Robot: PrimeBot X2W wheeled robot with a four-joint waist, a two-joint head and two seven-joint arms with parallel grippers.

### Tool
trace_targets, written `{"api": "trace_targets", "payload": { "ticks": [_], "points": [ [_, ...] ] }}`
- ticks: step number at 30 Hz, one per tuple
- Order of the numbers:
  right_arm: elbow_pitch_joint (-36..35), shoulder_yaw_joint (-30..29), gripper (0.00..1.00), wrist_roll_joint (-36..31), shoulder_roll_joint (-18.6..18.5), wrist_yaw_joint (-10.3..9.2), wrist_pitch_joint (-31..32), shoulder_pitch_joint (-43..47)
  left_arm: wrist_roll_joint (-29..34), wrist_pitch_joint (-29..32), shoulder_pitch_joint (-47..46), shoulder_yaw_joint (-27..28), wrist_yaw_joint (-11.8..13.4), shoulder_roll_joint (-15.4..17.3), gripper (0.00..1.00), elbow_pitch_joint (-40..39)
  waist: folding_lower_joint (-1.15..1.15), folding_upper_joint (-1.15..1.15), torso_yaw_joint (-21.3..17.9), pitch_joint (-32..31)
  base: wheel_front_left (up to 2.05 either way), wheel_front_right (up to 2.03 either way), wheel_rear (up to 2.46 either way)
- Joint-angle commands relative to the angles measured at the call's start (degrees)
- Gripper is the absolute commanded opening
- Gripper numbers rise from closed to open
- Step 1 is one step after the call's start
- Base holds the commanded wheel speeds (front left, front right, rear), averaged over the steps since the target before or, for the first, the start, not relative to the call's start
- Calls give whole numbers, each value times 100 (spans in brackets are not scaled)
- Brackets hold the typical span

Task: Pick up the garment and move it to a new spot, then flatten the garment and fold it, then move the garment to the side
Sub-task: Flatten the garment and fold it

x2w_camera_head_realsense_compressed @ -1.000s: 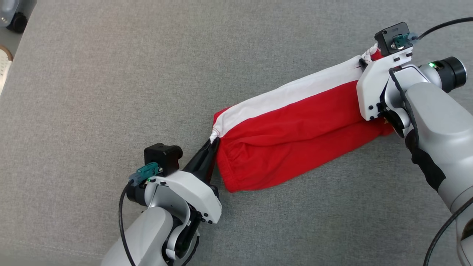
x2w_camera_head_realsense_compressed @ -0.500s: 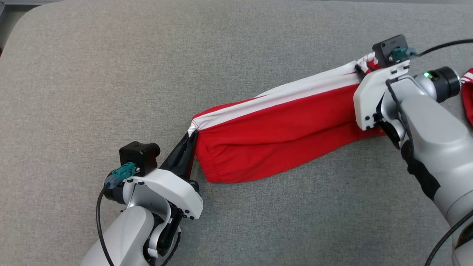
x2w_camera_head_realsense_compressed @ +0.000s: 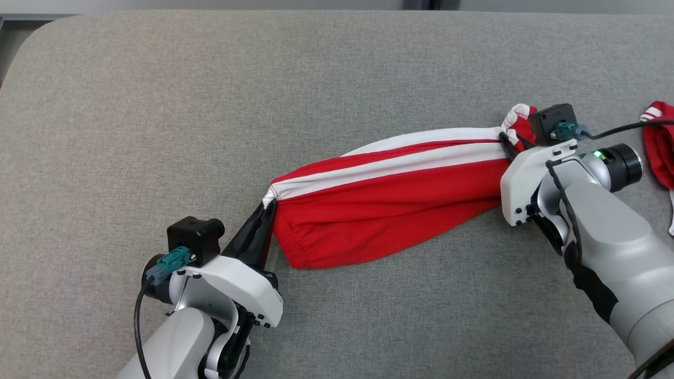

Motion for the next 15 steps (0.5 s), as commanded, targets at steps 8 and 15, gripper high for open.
{"api": "trace_targets", "payload": {
  "ticks": [8, 15],
  "points": [
    [99, 72, 100, -76, 85, -1, -257, -76, 39, 69, 63, -43, 73, 99, 0, -98, 0, 0, -19, -39, 0, 0, 0],
    [182, 33, 82, -30, 128, -1, -40, 4, 27, 117, 105, -84, 113, 123, 0, -139, 0, 0, -12, -84, 0, 0, 0]
  ]
}}
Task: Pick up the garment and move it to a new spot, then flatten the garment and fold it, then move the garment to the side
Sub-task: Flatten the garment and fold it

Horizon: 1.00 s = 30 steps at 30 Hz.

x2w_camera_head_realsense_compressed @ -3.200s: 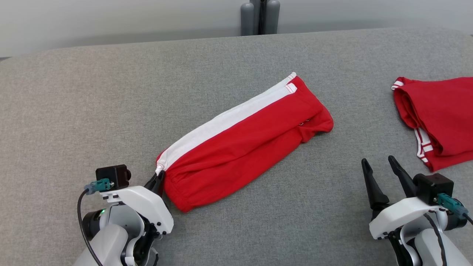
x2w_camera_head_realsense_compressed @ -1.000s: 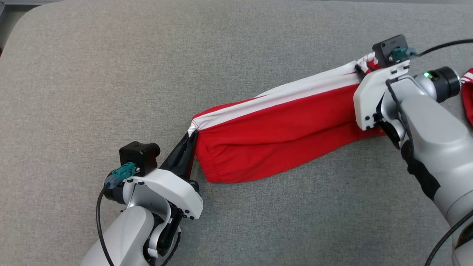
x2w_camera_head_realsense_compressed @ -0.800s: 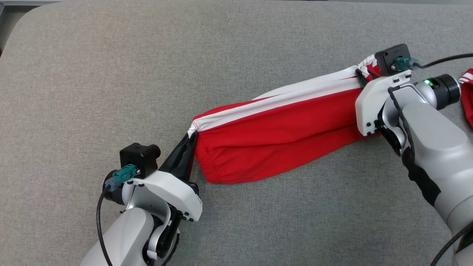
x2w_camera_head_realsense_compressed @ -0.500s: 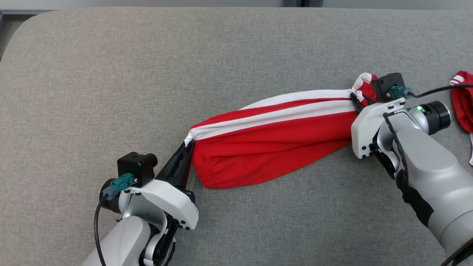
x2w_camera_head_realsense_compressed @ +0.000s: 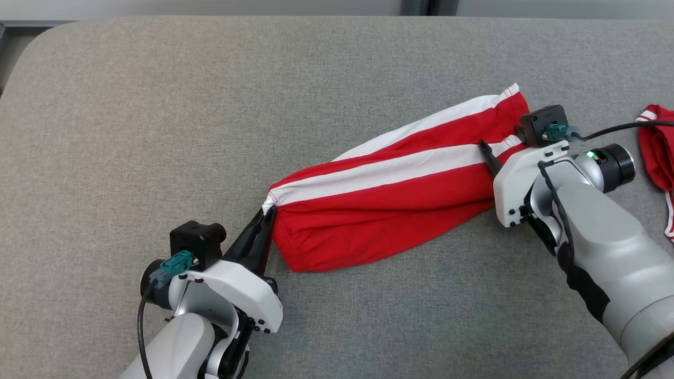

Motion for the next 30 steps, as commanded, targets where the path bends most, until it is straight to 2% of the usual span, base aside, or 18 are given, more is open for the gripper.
{"api": "trace_targets", "payload": {
  "ticks": [1, 2, 4, 5, 6, 9, 18, 24, 30],
  "points": [
    [33, -12, 68, 47, -30, -1, 73, 73, 11, 16, 39, 4, 37, 26, 0, -20, 0, 0, 4, -10, 0, 0, 0],
    [42, -16, 67, 42, -29, -1, 117, 86, 9, 27, 44, -5, 37, 24, 0, -22, 0, 0, 8, -17, 0, 0, 0],
    [50, -33, 46, 46, -20, -1, 173, 82, -2, 26, 51, -18, 31, 17, 0, -21, 0, 0, 16, -33, 0, 0, 0],
    [54, -34, 29, 42, -11, -1, 196, 95, -6, 24, 55, -21, 36, 16, 0, -20, 0, 0, 18, -44, 0, 0, 0],
    [59, -40, 0, 43, 1, -1, 231, 103, -11, 22, 61, -24, 44, 16, 0, -16, 0, 0, 18, -60, 0, 0, 0],
    [67, -45, 0, 42, 23, -1, 268, 110, -21, 22, 81, -23, 63, 29, 0, -8, 0, 0, 9, -110, 0, 0, 0],
    [66, -202, 0, 59, -48, -1, -201, -27, 24, -183, 3, 71, 24, 143, 0, -98, 0, 0, -73, -377, 0, 0, 0],
    [-192, -368, 0, 186, -151, -1, -488, -163, -55, -229, -174, 188, -145, 314, 0, -248, 0, 0, -189, -672, 0, 0, 0],
    [-894, -630, 0, 372, -468, -1, -630, -313, -175, -147, -554, 394, -430, 614, 0, -543, 0, 0, -350, -1104, 0, 0, 0]
  ]
}}
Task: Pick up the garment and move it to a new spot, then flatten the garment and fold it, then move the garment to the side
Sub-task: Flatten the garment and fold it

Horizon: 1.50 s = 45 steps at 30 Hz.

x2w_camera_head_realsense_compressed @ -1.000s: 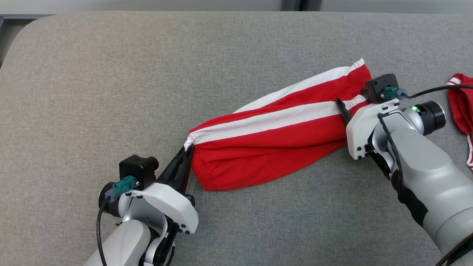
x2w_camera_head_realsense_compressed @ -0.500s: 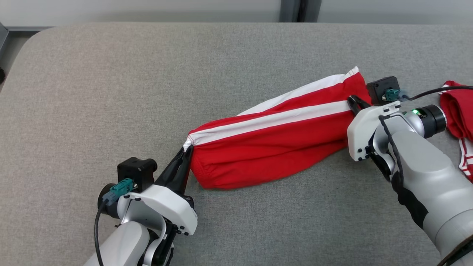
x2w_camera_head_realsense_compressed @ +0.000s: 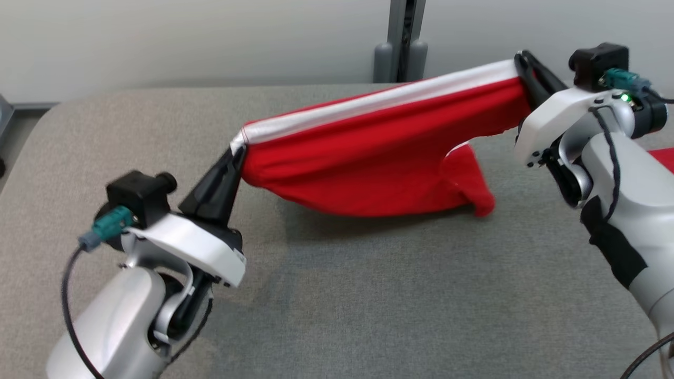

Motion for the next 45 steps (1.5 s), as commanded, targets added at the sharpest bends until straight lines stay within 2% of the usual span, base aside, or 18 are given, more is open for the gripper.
{"api": "trace_targets", "payload": {
  "ticks": [1, 7, 16, 20, 24, 27, 30, 35, 36, 42, 45],
  "points": [
    [-150, -53, 0, 57, -136, -3, -46, -19, -64, 40, -152, 80, -62, 105, 0, -46, 0, 0, -117, -221, 0, 0, 0],
    [-984, -150, 0, 139, -518, -3, -51, -9, -230, 390, -685, 238, -288, 332, 0, -261, 0, 0, -282, -634, 0, 0, 0],
    [-2040, -347, 0, 379, -1004, -3, 340, -228, -421, 1037, -1532, 361, -412, 532, 0, -420, 0, 0, -449, -914, 0, 0, 0],
    [-2376, -561, 0, 412, -1196, -3, 533, -261, -491, 1251, -1780, 357, -418, 528, 0, -347, 0, 0, -480, -936, 0, 0, 0],
    [-2549, -744, 0, 354, -1214, -3, 755, -166, -560, 1392, -1973, 296, -498, 469, 0, -183, 0, 0, -486, -888, 0, 0, 0],
    [-2510, -807, 0, 263, -1083, -3, 928, -177, -457, 1435, -2195, 171, -584, 376, 0, 87, 0, 0, -496, -746, 0, 0, 0],
    [-2249, -797, 0, 36, -828, -2, 1048, -510, -251, 1357, -2732, -14, -757, 180, 0, 679, 0, 0, -535, -334, 0, 0, 0],
    [-1564, -718, 0, -378, -415, -2, 887, -1229, 261, 843, -3816, -130, -930, -78, 0, 1794, 0, 0, -593, 517, 0, 0, 0],
    [-1564, -718, 0, -378, -415, -2, 887, -1229, 261, 843, -3816, -130, -930, -78, 0, 1794, 0, 0, -593, 517, 0, 0, 0],
    [-562, -978, 0, -758, -39, -1, 195, -2454, 876, -317, -5236, -196, -1056, -358, 0, 3299, 0, 0, -690, 1586, 0, 0, 0],
    [-221, -1320, 0, -1106, -11, -2, -32, -3122, 1150, -879, -5961, -168, -1054, -460, 0, 3857, 0, 0, -755, 2059, 0, 0, 0]
  ]
}}
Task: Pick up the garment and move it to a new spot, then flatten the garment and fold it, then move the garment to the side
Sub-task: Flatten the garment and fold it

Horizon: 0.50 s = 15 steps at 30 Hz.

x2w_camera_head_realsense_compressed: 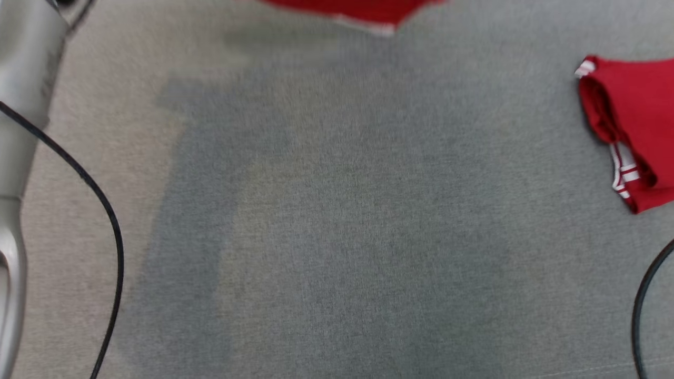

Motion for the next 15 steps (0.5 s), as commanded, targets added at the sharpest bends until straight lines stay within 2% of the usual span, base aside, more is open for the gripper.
{"api": "trace_targets", "payload": {
  "ticks": [1, 3, 5, 8, 11, 15],
  "points": [
    [-50, -162, 0, -140, -86, -1, -46, -192, 68, -69, -244, 40, -2, -15, 0, 46, 0, 0, -132, 736, 0, 0, 0],
    [-477, -638, 0, -556, -128, -1, -47, -323, 239, -156, -553, 99, -47, -56, 0, 100, 0, 0, -167, 1034, 0, 0, 0],
    [-1070, -1198, 0, -1069, -134, -1, -44, -227, 499, -167, -775, 326, -59, -81, 0, -392, 0, 0, -170, 1323, 0, 0, 0],
    [-1681, -1843, 0, -1682, 79, 0, -38, 217, 785, -162, -437, 684, -126, -154, 0, -935, 0, 0, -175, 1619, 0, 0, 0],
    [-2079, -2062, 0, -2012, 253, -1, -41, 618, 1026, -165, -46, 842, -179, -192, 0, -1253, 0, 0, -190, 1761, 0, 0, 0],
    [-2454, -1957, 0, -2015, 357, -1, -42, 1304, 1114, -165, 691, 933, -223, -198, 0, -1629, 0, 0, -228, 1828, 0, 0, 0]
  ]
}}
